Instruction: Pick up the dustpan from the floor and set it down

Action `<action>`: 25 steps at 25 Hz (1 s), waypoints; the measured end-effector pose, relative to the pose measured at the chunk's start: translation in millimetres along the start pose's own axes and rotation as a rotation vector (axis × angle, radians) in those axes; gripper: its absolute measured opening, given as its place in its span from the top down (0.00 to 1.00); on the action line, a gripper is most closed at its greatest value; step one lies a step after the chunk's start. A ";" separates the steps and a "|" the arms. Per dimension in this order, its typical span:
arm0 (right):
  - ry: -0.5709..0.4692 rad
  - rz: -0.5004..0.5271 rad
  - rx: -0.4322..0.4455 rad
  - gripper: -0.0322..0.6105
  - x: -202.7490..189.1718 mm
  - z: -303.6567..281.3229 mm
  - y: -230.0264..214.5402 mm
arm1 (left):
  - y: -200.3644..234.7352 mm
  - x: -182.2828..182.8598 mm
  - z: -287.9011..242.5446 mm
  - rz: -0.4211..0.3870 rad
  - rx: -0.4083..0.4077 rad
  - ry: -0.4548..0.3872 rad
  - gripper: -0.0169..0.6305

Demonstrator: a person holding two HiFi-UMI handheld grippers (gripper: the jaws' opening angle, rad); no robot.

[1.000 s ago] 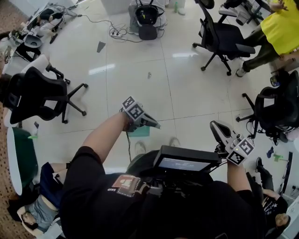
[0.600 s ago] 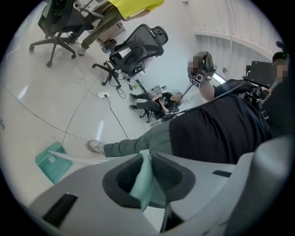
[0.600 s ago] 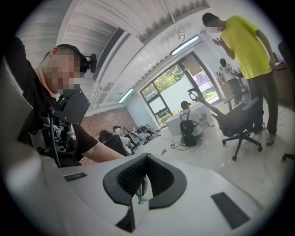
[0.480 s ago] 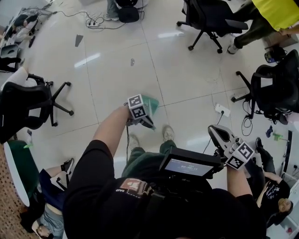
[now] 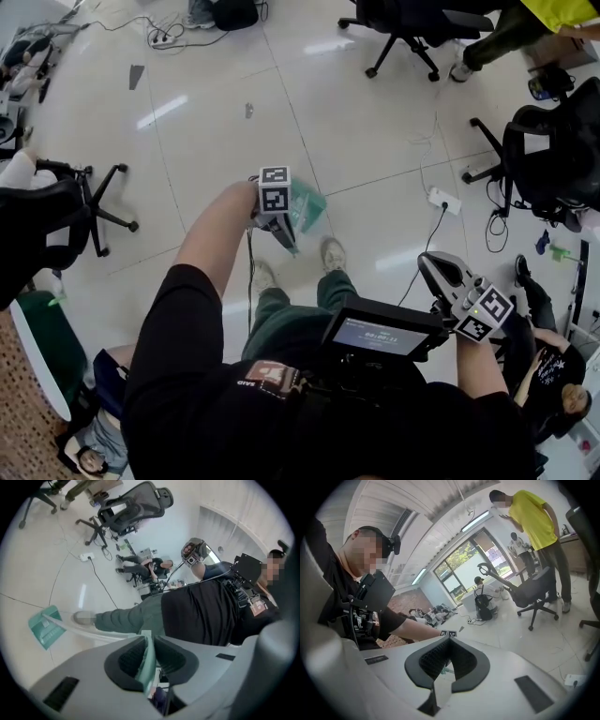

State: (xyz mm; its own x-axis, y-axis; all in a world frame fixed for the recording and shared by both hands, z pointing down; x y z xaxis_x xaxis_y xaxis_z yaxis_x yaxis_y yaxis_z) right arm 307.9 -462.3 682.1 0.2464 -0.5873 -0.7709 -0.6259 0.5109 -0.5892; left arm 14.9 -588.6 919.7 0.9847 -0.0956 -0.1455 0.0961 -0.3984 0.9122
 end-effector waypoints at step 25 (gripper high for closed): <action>0.009 -0.016 -0.011 0.93 11.1 -10.1 -2.4 | 27.4 15.6 60.2 -0.258 0.641 -0.063 0.50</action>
State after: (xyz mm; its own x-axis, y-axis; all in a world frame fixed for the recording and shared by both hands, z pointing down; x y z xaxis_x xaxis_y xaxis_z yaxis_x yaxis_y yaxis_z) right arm 304.6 -476.4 677.4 0.2497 -0.6014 -0.7590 -0.6303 0.4941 -0.5988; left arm 24.1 -655.9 919.3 0.9297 0.0292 -0.3672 0.2021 -0.8738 0.4423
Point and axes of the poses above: the fingertips, and each gripper's own axes: z backward along the fingers, y to its left, x out of its top, the point moved 8 cm from there along z, backward along the fingers, and after that the axes turned 6 degrees about x, right-handed, at the moved point
